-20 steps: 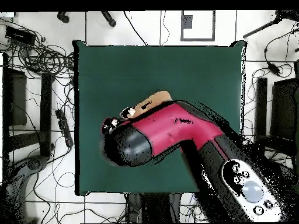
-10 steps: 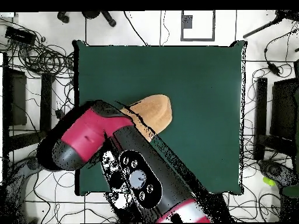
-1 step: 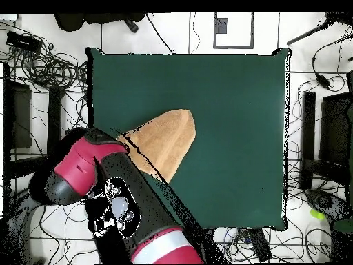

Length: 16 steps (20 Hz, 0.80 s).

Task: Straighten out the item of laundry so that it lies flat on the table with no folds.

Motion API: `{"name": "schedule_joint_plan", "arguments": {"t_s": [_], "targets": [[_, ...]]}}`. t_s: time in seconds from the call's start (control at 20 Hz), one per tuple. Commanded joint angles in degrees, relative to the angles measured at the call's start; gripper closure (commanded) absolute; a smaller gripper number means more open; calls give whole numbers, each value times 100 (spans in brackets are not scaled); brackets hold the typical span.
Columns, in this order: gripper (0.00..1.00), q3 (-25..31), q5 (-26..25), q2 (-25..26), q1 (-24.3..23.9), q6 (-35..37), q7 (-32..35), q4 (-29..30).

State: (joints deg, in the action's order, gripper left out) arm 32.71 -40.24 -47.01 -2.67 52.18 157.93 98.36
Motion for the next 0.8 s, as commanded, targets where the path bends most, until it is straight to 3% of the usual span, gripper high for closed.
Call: {"name": "schedule_joint_plan", "arguments": {"t_s": [0.05, 0.35, 0.45, 0.7, 0.8], "targets": [[100, -660, 637, 236, 516, 202, 1886, -816], [100, -888, 1145, 382, 991, 780, 1704, -1641], [100, -963, 1258, 313, 973, 721, 1388, -1550], [100, -1407, 902, 89, 1047, 1719, 495, -1495], [100, -1329, 1223, -172, 746, 985, 451, -1017]]}}
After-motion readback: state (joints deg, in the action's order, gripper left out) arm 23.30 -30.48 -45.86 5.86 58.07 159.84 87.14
